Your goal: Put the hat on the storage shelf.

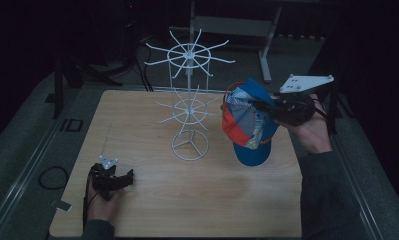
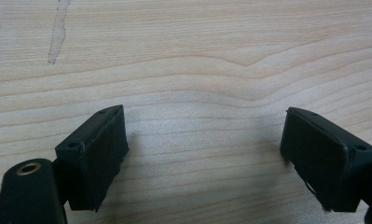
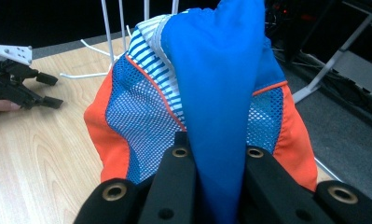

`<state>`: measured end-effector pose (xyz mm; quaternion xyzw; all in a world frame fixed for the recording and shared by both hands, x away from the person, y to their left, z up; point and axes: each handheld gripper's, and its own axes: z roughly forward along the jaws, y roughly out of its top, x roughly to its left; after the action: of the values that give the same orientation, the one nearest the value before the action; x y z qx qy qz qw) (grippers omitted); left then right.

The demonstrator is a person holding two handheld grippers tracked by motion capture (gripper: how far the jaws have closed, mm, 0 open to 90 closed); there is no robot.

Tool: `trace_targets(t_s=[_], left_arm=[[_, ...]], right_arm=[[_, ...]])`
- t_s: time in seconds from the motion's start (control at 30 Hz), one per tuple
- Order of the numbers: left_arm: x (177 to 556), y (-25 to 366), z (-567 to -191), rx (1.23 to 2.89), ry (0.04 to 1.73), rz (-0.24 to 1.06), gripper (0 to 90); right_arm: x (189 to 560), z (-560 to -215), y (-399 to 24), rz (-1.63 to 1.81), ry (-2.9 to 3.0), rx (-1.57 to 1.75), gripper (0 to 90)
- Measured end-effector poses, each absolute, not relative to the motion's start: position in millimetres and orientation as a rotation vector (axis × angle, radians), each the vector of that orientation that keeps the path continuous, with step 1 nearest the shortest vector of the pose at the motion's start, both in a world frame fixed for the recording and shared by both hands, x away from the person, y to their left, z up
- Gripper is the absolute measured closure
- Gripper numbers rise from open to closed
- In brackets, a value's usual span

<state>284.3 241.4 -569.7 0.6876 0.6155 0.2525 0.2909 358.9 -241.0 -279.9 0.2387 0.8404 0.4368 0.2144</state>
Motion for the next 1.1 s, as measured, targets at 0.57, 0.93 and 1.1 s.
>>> trace_targets(t_s=[0.57, 0.93, 1.1], left_arm=[[284, 242, -569, 1.84, 1.64, 0.672, 15.0], [284, 242, -570, 1.837, 1.639, 0.674, 15.1], [284, 242, -570, 1.839, 1.639, 0.673, 15.0]], right_arm=[[362, -264, -244, 1.245, 2.29, 0.665, 88.9], [364, -256, -248, 1.266, 2.264, 0.674, 88.9], [363, -250, -249, 1.282, 2.244, 0.668, 88.9]])
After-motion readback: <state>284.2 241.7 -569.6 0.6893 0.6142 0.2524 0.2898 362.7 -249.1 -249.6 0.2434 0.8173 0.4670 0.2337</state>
